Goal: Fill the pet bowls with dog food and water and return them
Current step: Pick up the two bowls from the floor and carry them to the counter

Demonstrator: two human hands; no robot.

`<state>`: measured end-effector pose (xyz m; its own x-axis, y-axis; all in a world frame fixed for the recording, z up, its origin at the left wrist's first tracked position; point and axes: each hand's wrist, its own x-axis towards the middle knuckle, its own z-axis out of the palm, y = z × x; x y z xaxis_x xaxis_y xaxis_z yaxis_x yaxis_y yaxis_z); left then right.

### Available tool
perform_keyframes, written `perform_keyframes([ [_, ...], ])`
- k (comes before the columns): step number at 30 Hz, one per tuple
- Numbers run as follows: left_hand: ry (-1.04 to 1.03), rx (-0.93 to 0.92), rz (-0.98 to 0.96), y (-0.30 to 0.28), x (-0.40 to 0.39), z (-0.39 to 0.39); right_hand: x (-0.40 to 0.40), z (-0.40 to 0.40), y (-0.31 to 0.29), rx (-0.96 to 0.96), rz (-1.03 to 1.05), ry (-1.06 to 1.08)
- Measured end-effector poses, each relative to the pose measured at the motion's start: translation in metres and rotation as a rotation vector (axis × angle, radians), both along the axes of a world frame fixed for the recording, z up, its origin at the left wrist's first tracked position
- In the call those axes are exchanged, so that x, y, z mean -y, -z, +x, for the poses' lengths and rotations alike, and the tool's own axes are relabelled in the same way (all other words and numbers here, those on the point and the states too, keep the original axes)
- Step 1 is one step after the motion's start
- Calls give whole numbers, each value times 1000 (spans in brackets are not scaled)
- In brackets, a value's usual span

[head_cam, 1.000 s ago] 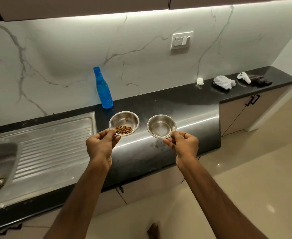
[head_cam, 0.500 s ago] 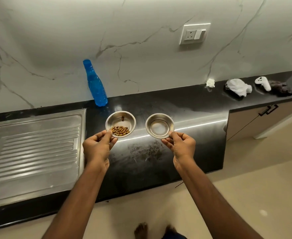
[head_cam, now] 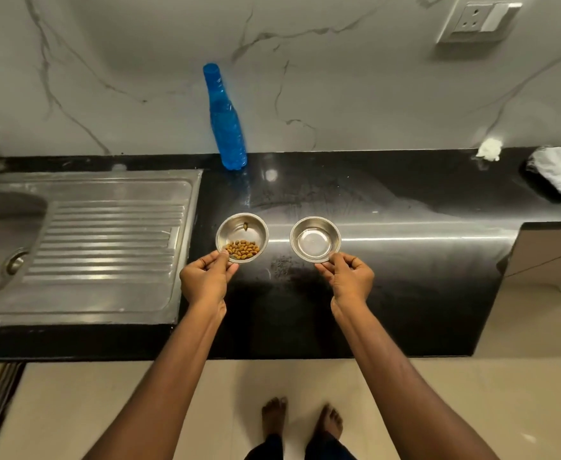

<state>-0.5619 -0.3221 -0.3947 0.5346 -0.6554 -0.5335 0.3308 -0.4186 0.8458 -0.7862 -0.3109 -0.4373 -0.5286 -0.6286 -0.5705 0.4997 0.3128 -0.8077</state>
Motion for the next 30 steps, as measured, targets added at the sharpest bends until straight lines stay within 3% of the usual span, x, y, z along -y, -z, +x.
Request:
perform_keyframes([
  [12,-2,118,135,76,17,6,13,11,56,-5,81,50],
  [30,43,144,193,91,23,-2,9,16,66,-65,193,40],
])
